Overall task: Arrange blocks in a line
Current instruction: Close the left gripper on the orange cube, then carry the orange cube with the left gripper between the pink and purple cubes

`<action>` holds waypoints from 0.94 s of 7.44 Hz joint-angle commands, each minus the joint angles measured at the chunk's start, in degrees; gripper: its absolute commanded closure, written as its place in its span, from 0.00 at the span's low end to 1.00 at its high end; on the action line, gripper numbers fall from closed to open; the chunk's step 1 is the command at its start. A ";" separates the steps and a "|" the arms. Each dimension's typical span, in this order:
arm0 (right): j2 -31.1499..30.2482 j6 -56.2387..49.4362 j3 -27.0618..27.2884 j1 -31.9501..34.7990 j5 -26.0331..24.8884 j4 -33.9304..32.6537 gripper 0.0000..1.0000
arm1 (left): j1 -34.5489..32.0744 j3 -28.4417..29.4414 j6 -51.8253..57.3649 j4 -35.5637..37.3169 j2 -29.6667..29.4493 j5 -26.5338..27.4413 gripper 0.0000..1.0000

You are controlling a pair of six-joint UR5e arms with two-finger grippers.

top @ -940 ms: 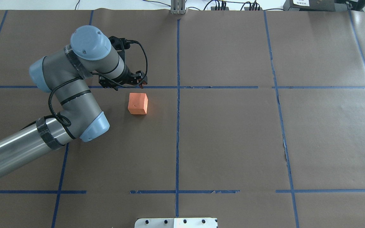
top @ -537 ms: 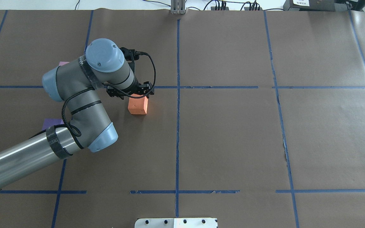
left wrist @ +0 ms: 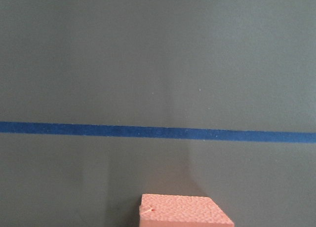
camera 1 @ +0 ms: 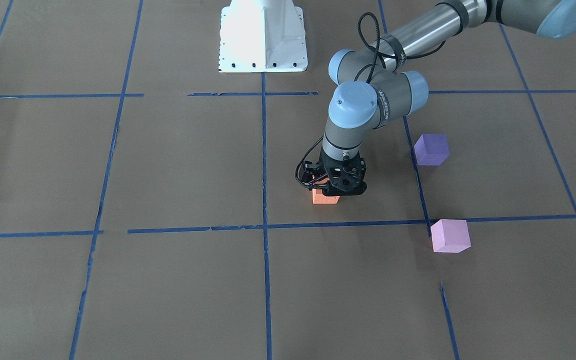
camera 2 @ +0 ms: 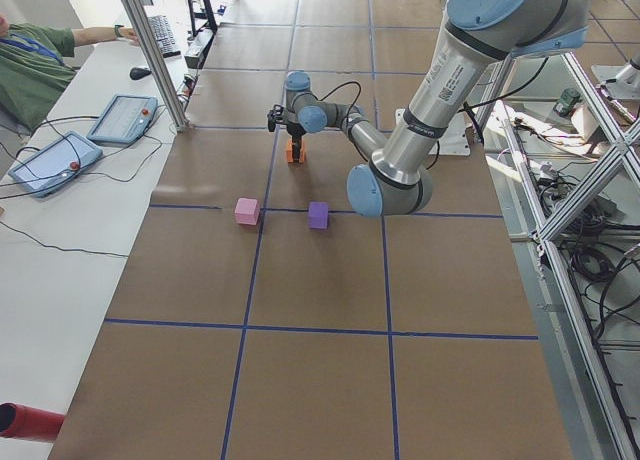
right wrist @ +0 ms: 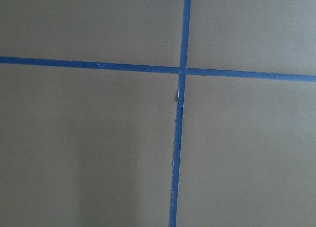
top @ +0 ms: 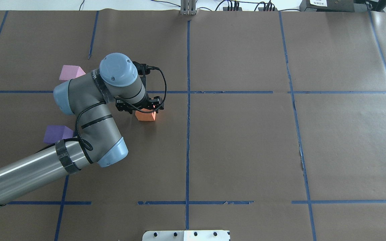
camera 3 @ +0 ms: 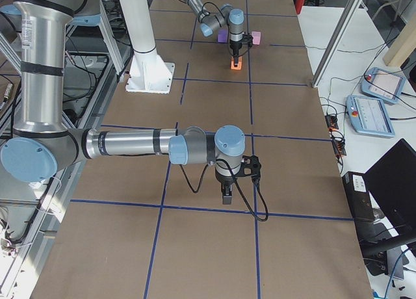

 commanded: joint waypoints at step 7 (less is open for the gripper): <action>0.00 0.00 -0.01 0.00 0.00 0.00 0.00 | -11.76 -10.15 12.43 0.28 15.83 -8.27 1.00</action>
